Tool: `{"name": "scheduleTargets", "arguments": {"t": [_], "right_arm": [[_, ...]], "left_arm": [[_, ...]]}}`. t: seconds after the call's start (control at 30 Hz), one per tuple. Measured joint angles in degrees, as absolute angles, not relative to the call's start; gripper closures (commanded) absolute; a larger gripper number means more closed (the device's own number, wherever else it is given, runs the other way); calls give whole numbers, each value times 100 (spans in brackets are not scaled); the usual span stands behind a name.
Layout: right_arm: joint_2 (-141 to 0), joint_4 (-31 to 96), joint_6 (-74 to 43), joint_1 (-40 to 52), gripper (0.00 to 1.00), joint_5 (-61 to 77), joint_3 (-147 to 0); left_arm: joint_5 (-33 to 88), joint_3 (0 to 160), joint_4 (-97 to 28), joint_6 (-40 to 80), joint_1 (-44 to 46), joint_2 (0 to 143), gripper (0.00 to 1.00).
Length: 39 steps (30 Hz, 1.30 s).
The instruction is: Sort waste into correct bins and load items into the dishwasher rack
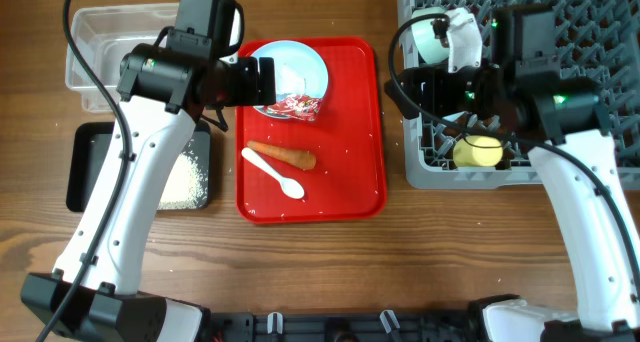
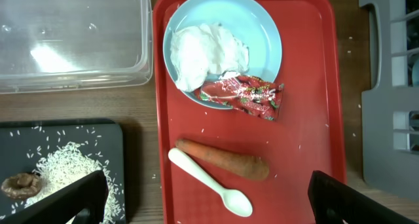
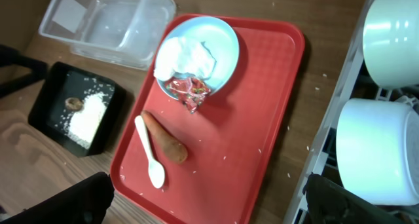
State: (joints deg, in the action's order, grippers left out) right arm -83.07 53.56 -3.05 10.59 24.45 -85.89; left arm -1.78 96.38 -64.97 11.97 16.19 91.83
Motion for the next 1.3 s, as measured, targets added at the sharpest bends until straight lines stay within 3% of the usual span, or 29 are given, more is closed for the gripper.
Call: {"name": "scheduleTargets", "arguments": {"t": [0.37,0.63,0.93,0.97,1.0,1.1,1.13,1.2,1.3], "right_arm": [[-8630,5238,-408,1271,0,2300,-8589],[-8632,5544,-399,1256,0,2191,-8589],[-8632,5822,-360,1256,0,1874,-8589],[-8632,5822,-360,1256,0,1874,-8589],[-8632,5822,-360,1256,0,1872,-8589],[-8632,5824,-360,1256,0,1846,-8589],[-8632,5826,-360,1256,0,1833,-8589],[-8632,5826,-360,1256,0,1833,-8589],[-8632,5826,-360,1256,0,1831,-8589]], "left_arm": [[-233,9638,-5806,1203,1619,10079,0],[-209,9638,-4104,75,1732,11384,0],[204,9638,-4086,-1072,1833,12608,1],[204,9638,-4086,-1100,1833,12613,5],[204,9638,-4088,-1127,1833,12628,17],[183,9640,-4088,-1199,1833,12785,70],[113,9660,-4084,-1214,1831,12825,82],[97,9690,-4084,-1216,1811,12838,96],[99,9703,-4066,-1258,1811,12840,96]]}}
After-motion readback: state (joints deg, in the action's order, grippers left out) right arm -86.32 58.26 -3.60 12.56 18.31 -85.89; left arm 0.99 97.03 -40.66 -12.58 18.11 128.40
